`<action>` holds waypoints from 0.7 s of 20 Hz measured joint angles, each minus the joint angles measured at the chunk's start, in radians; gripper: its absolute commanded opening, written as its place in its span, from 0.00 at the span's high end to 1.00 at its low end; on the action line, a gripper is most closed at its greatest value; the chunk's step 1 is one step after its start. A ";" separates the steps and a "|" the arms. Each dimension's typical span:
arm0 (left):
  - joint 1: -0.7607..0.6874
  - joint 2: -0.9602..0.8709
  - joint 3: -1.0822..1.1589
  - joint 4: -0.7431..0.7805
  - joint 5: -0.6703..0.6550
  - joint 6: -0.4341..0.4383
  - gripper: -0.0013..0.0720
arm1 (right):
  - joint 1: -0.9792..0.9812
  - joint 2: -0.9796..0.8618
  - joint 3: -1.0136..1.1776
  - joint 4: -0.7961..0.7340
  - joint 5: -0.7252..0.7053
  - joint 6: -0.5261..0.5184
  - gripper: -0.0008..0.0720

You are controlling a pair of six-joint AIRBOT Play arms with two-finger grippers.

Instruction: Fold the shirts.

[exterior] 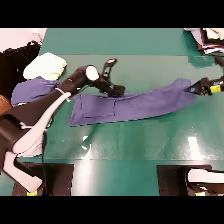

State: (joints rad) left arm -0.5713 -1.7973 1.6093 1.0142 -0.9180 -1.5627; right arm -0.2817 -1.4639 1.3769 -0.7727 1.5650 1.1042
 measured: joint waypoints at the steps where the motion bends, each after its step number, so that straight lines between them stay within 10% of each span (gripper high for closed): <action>1: -0.016 -0.027 0.023 -0.002 -0.001 0.000 0.95 | 0.021 0.025 0.024 0.011 0.005 0.023 0.97; 14: -0.063 -0.136 0.088 -0.068 0.005 0.008 0.95 | 0.483 0.101 0.318 0.054 -0.059 0.153 0.97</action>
State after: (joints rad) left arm -0.6338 -1.9331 1.6970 0.9459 -0.9131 -1.5547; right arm 0.2008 -1.3632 1.6947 -0.7185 1.5063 1.2568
